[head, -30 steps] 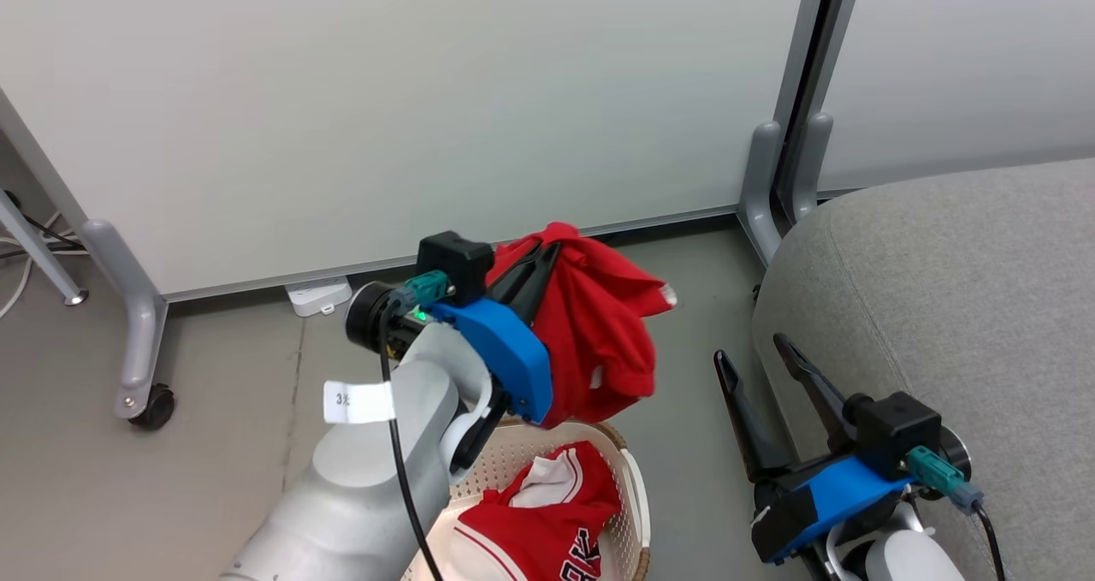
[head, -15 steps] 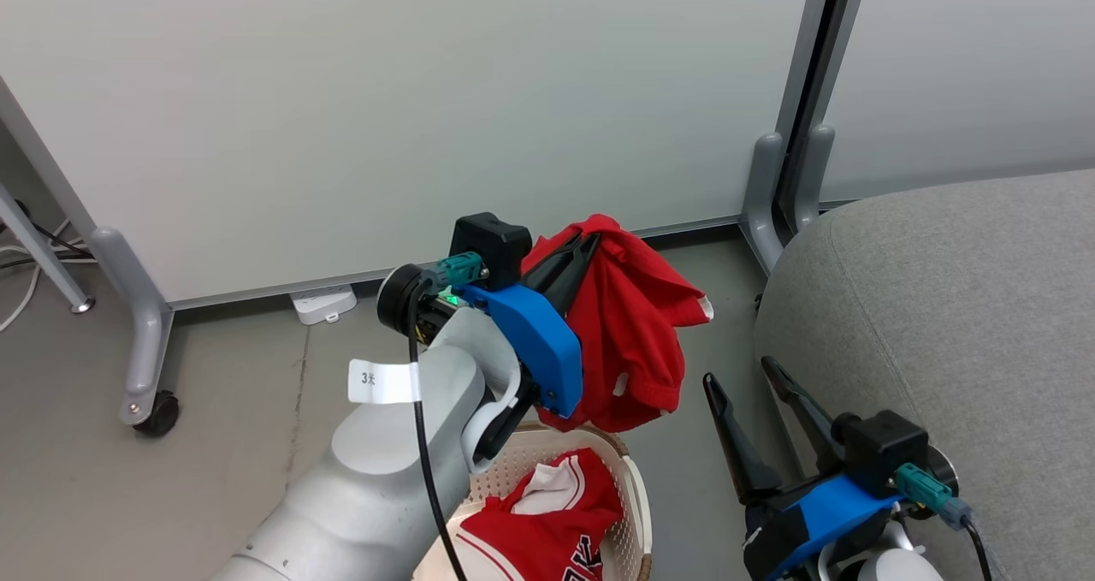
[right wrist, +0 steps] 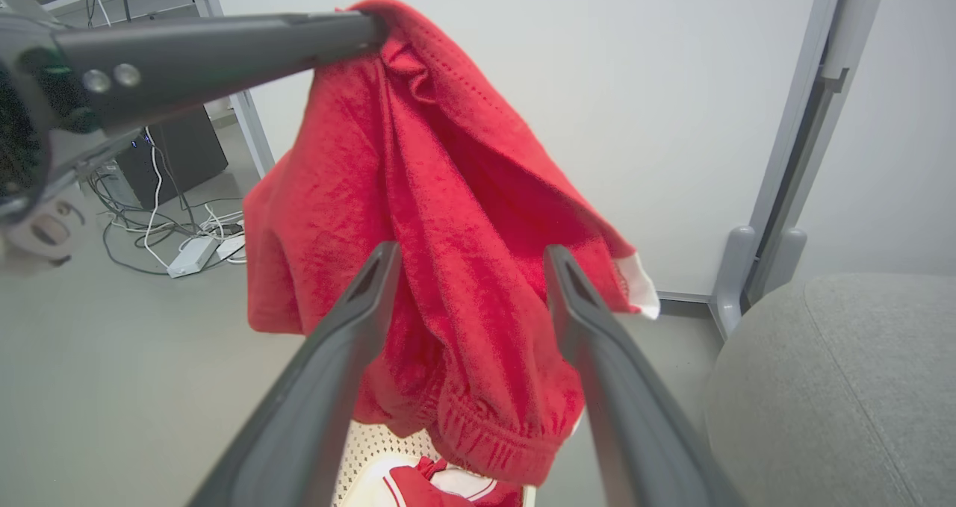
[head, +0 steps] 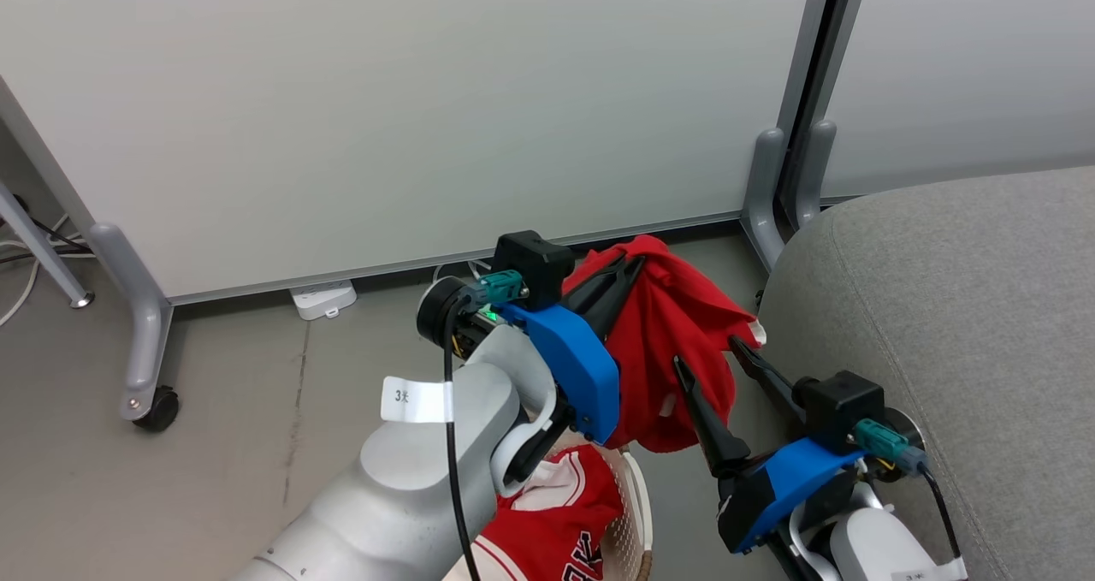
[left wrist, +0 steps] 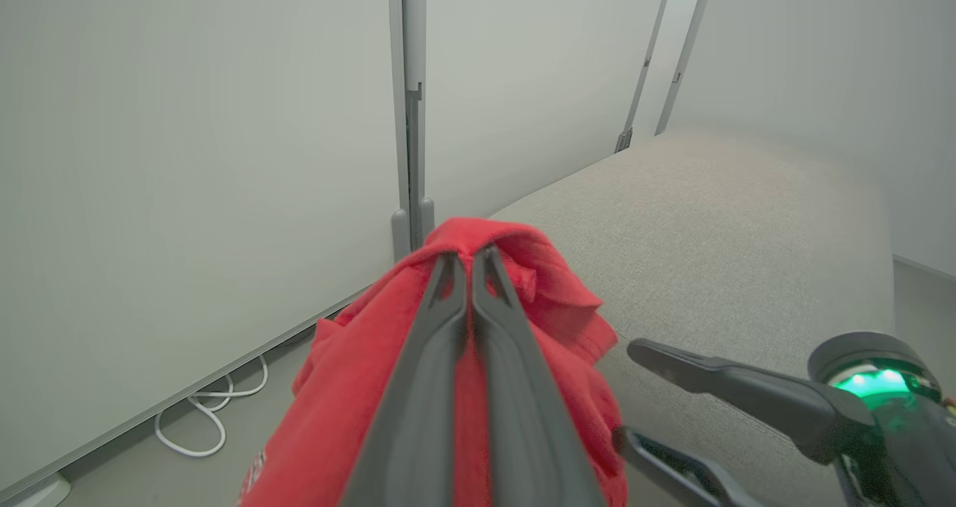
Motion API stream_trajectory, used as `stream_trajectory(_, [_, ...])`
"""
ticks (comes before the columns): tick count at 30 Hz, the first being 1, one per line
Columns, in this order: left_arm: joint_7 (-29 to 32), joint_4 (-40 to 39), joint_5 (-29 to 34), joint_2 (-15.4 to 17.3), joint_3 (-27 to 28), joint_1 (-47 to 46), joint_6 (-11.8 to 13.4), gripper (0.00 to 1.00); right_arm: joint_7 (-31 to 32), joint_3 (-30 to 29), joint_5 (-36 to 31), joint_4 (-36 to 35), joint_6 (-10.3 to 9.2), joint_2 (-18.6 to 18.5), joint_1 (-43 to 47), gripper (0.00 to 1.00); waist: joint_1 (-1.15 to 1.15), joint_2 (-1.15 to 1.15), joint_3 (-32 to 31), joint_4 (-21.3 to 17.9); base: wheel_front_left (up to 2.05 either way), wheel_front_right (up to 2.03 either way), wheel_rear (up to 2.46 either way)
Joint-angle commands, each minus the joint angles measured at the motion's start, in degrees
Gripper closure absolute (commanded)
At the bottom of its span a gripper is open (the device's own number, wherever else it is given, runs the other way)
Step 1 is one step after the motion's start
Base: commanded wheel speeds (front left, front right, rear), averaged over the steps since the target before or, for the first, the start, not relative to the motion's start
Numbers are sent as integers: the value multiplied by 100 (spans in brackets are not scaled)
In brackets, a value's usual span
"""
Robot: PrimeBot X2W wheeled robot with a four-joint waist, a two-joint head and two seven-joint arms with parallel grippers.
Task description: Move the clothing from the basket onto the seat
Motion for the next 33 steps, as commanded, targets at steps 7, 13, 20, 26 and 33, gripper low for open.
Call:
stream_trajectory(7, [-3,-278,-274,-1,-335,-49,39,100,42,116,-113,510,3,-17,-425,0,0,0,46,57,0,0,0])
stream_trajectory(13, [-30,-454,-434,-2,-608,-126,79,100,66,320,-34,951,3,-17,-674,0,0,0,69,95,0,0,0])
stream_trajectory(20, [-104,-516,-582,-2,-817,-216,154,100,-21,461,71,1205,3,-17,-804,100,0,0,57,81,0,0,0])
stream_trajectory(26, [-200,-413,-678,-1,-918,-270,185,100,-118,484,77,1279,3,-17,-841,100,0,0,47,22,0,0,0])
stream_trajectory(33, [-271,-303,-770,-1,-1004,-326,187,100,-173,413,69,1332,3,-17,-846,100,0,0,39,-26,0,0,0])
